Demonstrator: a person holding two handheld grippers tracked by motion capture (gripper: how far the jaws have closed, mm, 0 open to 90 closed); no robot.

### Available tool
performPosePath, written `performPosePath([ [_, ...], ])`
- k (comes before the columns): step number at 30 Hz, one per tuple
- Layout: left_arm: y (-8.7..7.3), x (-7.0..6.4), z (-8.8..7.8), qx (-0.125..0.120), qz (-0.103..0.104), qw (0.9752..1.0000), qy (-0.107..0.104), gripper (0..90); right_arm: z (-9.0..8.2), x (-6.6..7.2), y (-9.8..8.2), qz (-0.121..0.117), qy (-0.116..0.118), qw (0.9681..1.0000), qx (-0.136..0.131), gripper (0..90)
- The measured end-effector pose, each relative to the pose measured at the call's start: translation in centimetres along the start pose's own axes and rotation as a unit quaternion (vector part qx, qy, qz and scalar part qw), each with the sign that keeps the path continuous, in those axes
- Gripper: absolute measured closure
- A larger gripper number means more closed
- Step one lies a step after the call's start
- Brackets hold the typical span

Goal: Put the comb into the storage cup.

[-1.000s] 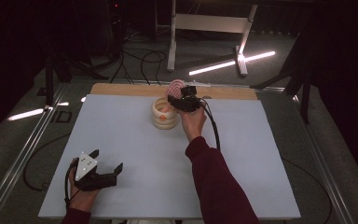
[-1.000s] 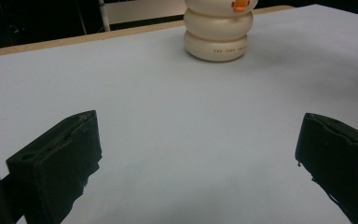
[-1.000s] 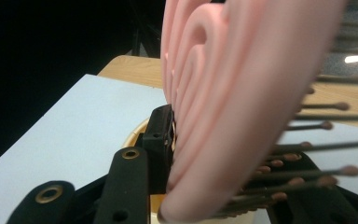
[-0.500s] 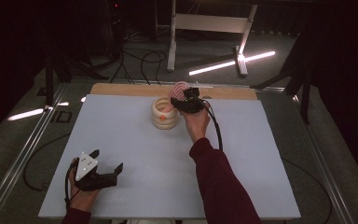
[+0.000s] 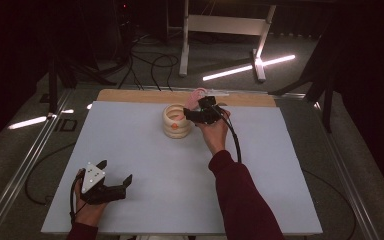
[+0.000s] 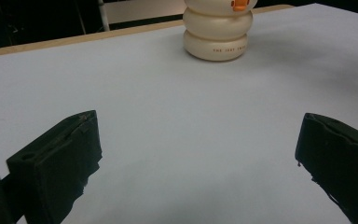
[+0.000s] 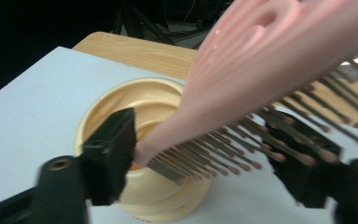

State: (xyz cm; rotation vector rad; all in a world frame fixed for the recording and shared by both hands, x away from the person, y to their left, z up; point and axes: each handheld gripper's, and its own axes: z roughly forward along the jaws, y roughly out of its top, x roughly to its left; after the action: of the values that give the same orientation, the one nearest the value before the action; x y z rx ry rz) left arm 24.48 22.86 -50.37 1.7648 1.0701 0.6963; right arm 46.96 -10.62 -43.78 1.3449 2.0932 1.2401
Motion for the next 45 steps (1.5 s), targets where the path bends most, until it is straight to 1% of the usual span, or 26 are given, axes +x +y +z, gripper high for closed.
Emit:
performPosePath([
  [2,0.0,0.0,0.0,0.000,0.000,1.0000,0.000,0.7,-0.2,-0.1,0.0,-0.002,-0.009,1.0000,0.003,15.6],
  [4,0.0,0.0,0.0,0.000,0.000,1.0000,0.000,0.7,-0.5,-0.3,0.0,0.000,-0.006,1.0000,0.004,14.2],
  [6,0.0,0.0,0.1,0.000,0.000,1.0000,0.000,0.7,-0.9,-0.4,0.0,-0.006,-0.002,1.0000,0.005,12.7],
  [7,0.0,0.0,0.1,0.000,0.000,1.0000,0.000,0.7,-1.0,-0.4,0.0,-0.009,0.000,0.9999,0.005,12.8],
  [11,0.0,-0.1,0.1,0.001,0.001,1.0000,0.000,0.7,-1.6,-0.3,-0.1,-0.031,-0.005,0.9995,0.008,12.8],
  [18,0.0,0.0,0.1,0.000,0.001,1.0000,0.001,0.7,-2.7,-0.4,-0.5,-0.048,-0.006,0.9988,0.008,10.3],
  [24,0.0,0.0,0.1,0.005,0.004,1.0000,0.002,0.6,-3.7,-0.3,-1.1,-0.069,0.000,0.9975,0.014,8.7],
  [25,0.0,-0.1,0.2,0.005,0.005,1.0000,0.002,0.6,-4.1,-0.2,-1.3,-0.072,0.003,0.9973,0.014,8.6],
  [26,0.0,-0.1,0.2,0.005,0.004,1.0000,0.003,0.6,-4.1,-0.2,-1.3,-0.072,0.003,0.9973,0.014,8.6],
  [28,0.0,-0.1,0.1,0.005,0.004,1.0000,0.003,0.4,-4.6,-0.2,-1.6,-0.074,0.011,0.9971,0.013,8.6],
  [30,0.0,-0.1,0.1,0.005,0.004,1.0000,0.005,0.3,-5.1,-0.1,-2.0,-0.068,0.023,0.9974,0.010,8.6],
  [31,0.0,0.0,0.1,0.005,0.002,1.0000,0.006,0.3,-5.4,0.0,-2.2,-0.069,0.024,0.9973,0.008,8.6],
  [34,0.0,-0.1,0.2,0.006,0.003,0.9999,0.008,0.3,-6.0,0.1,-2.7,-0.076,0.024,0.9968,0.008,8.6],
  [35,0.0,-0.1,0.1,0.006,0.003,0.9999,0.008,0.2,-6.4,0.1,-3.1,-0.083,0.025,0.9962,0.008,8.6],
  [36,0.0,-0.1,0.1,0.006,0.003,0.9999,0.008,0.2,-6.7,0.1,-3.3,-0.085,0.025,0.9961,0.007,8.6],
  [38,0.0,-0.1,0.1,0.005,0.004,0.9999,0.009,0.2,-7.4,0.1,-3.9,-0.100,0.022,0.9947,0.007,8.6],
  [40,0.0,-0.1,0.2,0.007,0.003,0.9999,0.010,0.2,-7.8,-0.1,-4.3,-0.108,0.018,0.9940,0.009,8.6],
  [41,0.0,-0.1,0.2,0.007,0.003,0.9999,0.009,0.2,-8.5,-0.3,-4.8,-0.107,0.016,0.9941,0.007,8.6],
  [42,0.0,-0.1,0.2,0.007,0.003,0.9999,0.009,0.2,-8.5,-0.3,-4.8,-0.107,0.016,0.9941,0.007,8.6],
  [43,0.0,-0.1,0.2,0.007,0.003,0.9999,0.009,0.2,-8.8,-0.4,-5.1,-0.107,0.015,0.9941,0.005,8.6],
  [44,0.0,-0.1,0.2,0.007,0.003,0.9999,0.009,0.2,-9.6,-0.8,-5.5,-0.101,0.016,0.9947,0.001,8.6],
  [45,0.0,-0.1,0.2,0.007,0.003,0.9999,0.008,0.2,-9.6,-0.8,-5.5,-0.101,0.016,0.9947,0.001,8.6],
])
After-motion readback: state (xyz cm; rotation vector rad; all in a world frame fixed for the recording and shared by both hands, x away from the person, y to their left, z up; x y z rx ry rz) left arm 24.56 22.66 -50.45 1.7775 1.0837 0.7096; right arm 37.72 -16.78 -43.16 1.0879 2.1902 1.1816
